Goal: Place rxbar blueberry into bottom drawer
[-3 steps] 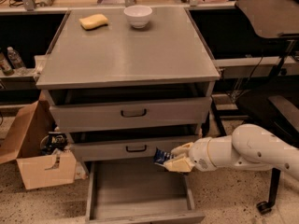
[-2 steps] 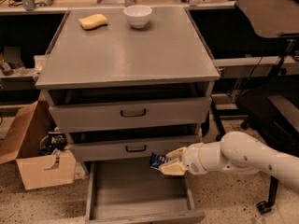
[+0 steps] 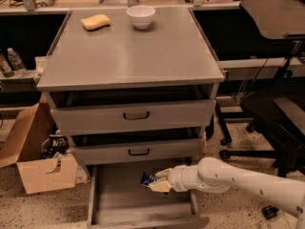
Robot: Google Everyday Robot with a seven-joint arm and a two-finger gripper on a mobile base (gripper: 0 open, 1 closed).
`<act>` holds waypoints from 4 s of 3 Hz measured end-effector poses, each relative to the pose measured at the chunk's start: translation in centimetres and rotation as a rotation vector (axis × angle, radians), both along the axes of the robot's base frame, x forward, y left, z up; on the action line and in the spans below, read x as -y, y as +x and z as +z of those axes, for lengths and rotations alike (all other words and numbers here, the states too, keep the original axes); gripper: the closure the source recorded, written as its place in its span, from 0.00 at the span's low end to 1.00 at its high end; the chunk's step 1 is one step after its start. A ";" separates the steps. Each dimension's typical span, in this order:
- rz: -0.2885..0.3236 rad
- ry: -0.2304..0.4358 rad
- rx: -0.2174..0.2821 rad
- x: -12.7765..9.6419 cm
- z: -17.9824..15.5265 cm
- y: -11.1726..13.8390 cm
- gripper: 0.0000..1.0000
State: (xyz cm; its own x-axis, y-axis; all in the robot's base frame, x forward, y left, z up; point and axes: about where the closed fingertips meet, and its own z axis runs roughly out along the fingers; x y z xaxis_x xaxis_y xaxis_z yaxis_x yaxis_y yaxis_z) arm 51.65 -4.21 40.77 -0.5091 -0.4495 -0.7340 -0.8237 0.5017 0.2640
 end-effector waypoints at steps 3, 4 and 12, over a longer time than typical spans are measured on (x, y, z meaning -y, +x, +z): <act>-0.052 0.085 -0.096 -1.7 -16.1 3.1 1.00; -0.150 0.129 -0.133 -0.5 -22.9 6.2 1.00; -0.224 0.043 0.011 4.9 -26.1 1.1 0.00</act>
Offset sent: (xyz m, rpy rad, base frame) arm 0.0263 0.0238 -0.1718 0.1140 0.1183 -0.0337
